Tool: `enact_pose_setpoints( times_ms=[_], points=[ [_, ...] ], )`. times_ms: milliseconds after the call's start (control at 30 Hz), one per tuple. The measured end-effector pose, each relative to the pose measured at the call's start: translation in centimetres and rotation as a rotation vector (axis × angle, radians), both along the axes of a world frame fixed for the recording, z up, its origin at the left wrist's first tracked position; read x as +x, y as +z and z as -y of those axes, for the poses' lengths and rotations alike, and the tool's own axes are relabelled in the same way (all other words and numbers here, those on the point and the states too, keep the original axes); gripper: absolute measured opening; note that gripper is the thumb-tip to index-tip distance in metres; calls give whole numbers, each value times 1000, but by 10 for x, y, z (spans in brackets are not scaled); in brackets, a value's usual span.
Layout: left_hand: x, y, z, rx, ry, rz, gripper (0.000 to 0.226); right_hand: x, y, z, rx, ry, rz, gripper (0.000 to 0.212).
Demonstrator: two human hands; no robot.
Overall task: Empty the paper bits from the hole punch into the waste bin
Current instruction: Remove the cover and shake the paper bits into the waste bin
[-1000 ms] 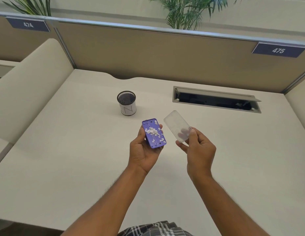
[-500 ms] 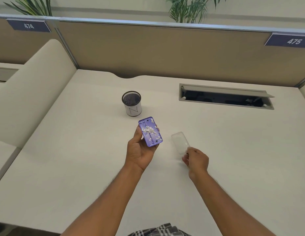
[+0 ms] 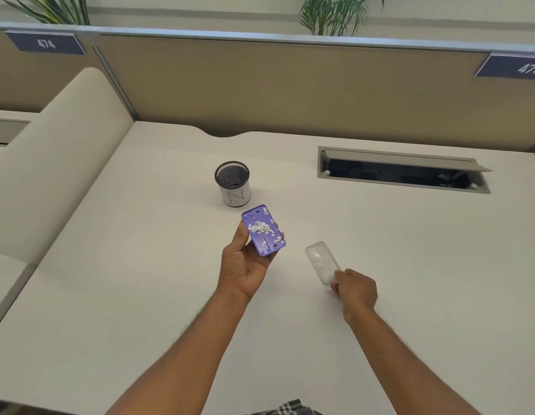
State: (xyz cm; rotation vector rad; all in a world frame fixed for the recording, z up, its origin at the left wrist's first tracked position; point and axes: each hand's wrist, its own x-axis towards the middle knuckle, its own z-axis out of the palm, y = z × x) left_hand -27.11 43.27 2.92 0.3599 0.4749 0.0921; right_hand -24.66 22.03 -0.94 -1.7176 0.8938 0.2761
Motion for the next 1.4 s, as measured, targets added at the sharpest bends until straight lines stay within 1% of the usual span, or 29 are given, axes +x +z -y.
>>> enact_pose_setpoints(
  times_ms=[67,133,167,233,267,333,433,567,700,833,933,1000,1067,1133,1267,1400],
  points=[
    [2,1,-4,18,20,-5,50,2,3,-2,-125,106,24,9],
    [5,2,-8,56,34,-7,64,3,8,-9,-255,210,96,34],
    [7,3,-11,73,39,-4,68,5,12,-15,-256,247,160,39],
    [13,4,-19,103,56,-12,69,9,23,-35,-211,358,293,34],
    [16,5,-24,121,67,-17,66,12,28,-46,-185,419,342,29],
    [25,6,-36,176,92,-10,54,22,37,-71,-129,505,401,25],
    [42,9,-60,270,137,1,34,41,47,-104,-39,579,421,26],
    [67,17,-92,385,183,5,29,68,53,-137,4,651,415,28],
    [93,25,-116,509,206,-32,40,90,57,-161,20,663,413,27],
    [116,27,-133,626,244,-91,39,103,53,-172,101,614,384,20],
    [125,28,-139,721,245,-135,39,105,47,-173,120,607,376,14],
    [128,27,-141,786,237,-151,38,107,43,-173,121,602,370,18],
    [130,25,-143,848,226,-148,35,108,39,-172,126,591,359,20],
    [131,24,-143,904,222,-142,32,109,37,-171,135,581,351,16],
    [132,22,-144,1003,216,-136,32,110,34,-172,135,577,354,15],
    [133,20,-144,1101,199,-120,35,110,34,-174,144,570,349,20]
  ],
)
